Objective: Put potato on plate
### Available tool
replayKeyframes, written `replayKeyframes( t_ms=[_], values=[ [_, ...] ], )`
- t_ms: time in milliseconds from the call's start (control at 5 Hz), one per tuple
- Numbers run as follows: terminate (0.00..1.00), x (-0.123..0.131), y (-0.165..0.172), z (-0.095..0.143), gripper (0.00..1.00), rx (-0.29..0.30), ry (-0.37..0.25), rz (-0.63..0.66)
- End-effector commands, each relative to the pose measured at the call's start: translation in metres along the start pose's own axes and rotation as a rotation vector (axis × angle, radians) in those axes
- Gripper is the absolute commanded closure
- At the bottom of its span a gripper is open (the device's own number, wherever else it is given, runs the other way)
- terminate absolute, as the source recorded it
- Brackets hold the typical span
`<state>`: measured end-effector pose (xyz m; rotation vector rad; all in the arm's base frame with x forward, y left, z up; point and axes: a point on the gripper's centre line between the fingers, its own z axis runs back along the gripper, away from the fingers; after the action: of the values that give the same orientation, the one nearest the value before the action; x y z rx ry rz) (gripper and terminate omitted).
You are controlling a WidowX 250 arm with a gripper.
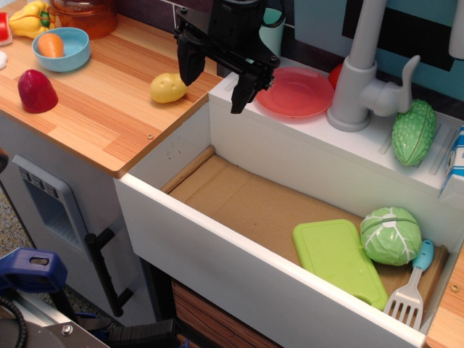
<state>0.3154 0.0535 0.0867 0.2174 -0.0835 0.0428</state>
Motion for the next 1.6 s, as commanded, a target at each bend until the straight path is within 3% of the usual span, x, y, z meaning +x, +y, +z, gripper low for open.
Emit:
replayKeyframes(
  t_ms=[0,400,600,1000,1400],
  values=[
    [0.00,0.000,0.000,0.000,0.00,0.000,0.000,0.000],
    [0.00,-0.002,0.056,-0.015,0.00,0.008,-0.032,-0.120],
    [0.00,0.002,0.082,-0.020,0.00,0.054,-0.054,-0.177],
    [0.00,0.019,0.109,-0.034,0.00,0.095,-0.098,-0.152],
    [0.00,0.042,0.120,-0.049,0.00,-0.018,-0.111,-0.159]
  ],
)
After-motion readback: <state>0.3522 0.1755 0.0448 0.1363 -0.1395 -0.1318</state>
